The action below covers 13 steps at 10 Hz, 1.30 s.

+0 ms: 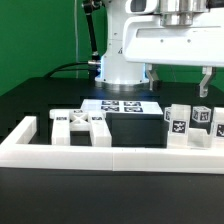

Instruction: Assemble chair

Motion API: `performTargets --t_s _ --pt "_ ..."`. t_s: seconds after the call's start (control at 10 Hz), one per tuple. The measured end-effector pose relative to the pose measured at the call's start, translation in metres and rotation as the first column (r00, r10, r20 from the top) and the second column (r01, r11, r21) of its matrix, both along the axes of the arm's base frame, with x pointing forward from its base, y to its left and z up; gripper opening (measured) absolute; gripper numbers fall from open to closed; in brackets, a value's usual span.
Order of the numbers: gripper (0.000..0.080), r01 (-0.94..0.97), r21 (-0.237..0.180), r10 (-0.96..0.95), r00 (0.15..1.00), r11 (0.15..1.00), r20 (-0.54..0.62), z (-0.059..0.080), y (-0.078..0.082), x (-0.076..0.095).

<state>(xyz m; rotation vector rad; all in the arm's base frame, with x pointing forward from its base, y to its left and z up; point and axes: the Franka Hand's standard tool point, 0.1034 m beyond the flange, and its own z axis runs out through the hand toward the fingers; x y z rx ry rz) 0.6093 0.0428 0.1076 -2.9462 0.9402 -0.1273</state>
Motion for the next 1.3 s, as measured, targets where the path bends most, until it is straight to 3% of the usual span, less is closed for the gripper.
performTargets --t_s 0.4,0.6,0.7,0.9,1.3 --pt "0.0649 -0.273 -0.035 0.274 0.962 0.961 0.001 -0.001 0.0 0.0" --pt "0.0649 -0.364 -0.055 0.364 0.931 0.93 -0.003 -0.005 0.015 -0.003" --pt "0.0649 -0.397 -0.058 0.397 0.918 0.916 -0.008 -0.008 0.014 -0.004" --pt "0.0649 -0.379 -0.069 0.38 0.925 0.923 0.003 -0.011 0.004 -0.004" --pt "0.0649 -0.382 -0.078 0.384 0.923 0.921 0.01 -0.017 0.003 -0.006"
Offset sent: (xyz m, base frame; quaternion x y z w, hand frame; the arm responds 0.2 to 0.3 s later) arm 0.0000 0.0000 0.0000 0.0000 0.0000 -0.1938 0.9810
